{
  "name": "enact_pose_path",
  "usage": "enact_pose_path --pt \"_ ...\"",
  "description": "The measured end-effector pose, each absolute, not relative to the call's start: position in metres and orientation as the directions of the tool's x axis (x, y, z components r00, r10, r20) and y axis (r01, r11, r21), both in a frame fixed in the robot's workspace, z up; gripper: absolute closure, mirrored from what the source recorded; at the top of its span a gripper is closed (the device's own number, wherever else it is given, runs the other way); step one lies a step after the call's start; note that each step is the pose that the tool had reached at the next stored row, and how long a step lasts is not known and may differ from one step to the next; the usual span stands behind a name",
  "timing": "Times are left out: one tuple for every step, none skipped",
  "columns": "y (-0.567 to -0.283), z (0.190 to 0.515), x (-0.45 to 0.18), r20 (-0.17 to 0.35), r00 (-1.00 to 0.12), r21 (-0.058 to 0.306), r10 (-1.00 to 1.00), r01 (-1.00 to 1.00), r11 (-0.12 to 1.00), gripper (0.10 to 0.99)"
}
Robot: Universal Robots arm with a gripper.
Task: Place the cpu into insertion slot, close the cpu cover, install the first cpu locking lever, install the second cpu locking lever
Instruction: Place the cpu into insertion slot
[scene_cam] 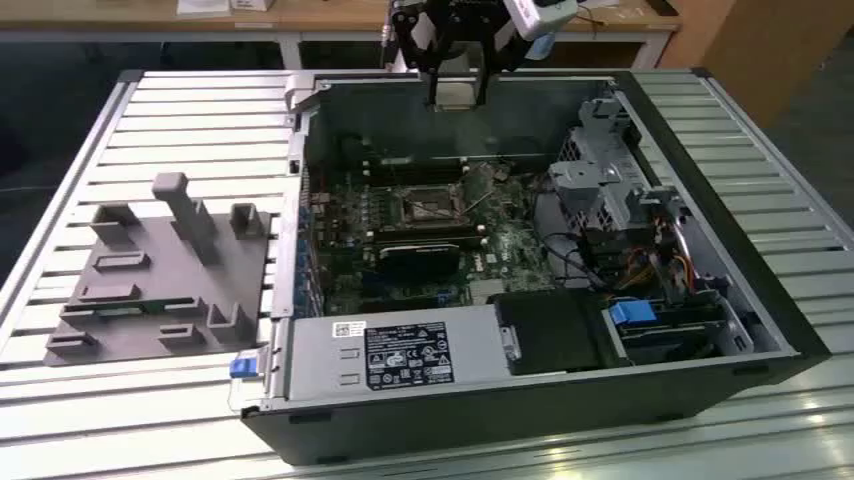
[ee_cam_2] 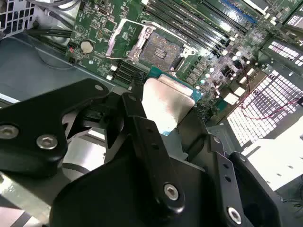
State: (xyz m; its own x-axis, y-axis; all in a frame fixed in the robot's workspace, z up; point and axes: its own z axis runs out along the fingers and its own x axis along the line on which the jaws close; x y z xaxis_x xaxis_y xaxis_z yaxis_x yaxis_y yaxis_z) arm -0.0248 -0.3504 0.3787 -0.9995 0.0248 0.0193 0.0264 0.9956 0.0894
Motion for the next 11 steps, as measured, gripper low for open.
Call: enact_pose_path --pt "-0.3504 0.3787 -0.0248 0.019 -1.0 0.089 0.025 0.026 0.996 0.549" --pt "-0.3504 0.3787 -0.0248 0.019 -1.0 0.089 0.025 0.026 0.996 0.549" --pt "-0.3504 0.3787 -0.0248 0.019 -1.0 0.089 0.025 0.026 0.996 0.549" --pt "-0.3504 0.3787 -0.0248 0.019 -1.0 0.089 0.025 0.026 0.996 0.549" --pt "-0.3504 0.3787 -0.0248 0.019 -1.0 0.089 0.025 0.026 0.996 0.549" --pt "-0.3504 0.3787 -0.0248 0.019 -1.0 0.089 0.025 0.026 0.996 0.549" --pt "-0.3504 0.3787 -0.0248 0.019 -1.0 0.089 0.025 0.026 0.996 0.549" --pt "-0.3504 0.3787 -0.0248 0.019 -1.0 0.089 0.025 0.026 0.996 0.549" --pt "-0.3504 0.3787 -0.0248 0.019 -1.0 0.089 0.025 0.026 0.996 0.549" --pt "-0.3504 0.3786 -0.0248 0.019 -1.0 0.089 0.025 0.026 0.996 0.549" --pt "-0.3504 0.3782 -0.0248 0.019 -1.0 0.089 0.025 0.026 0.996 0.549"
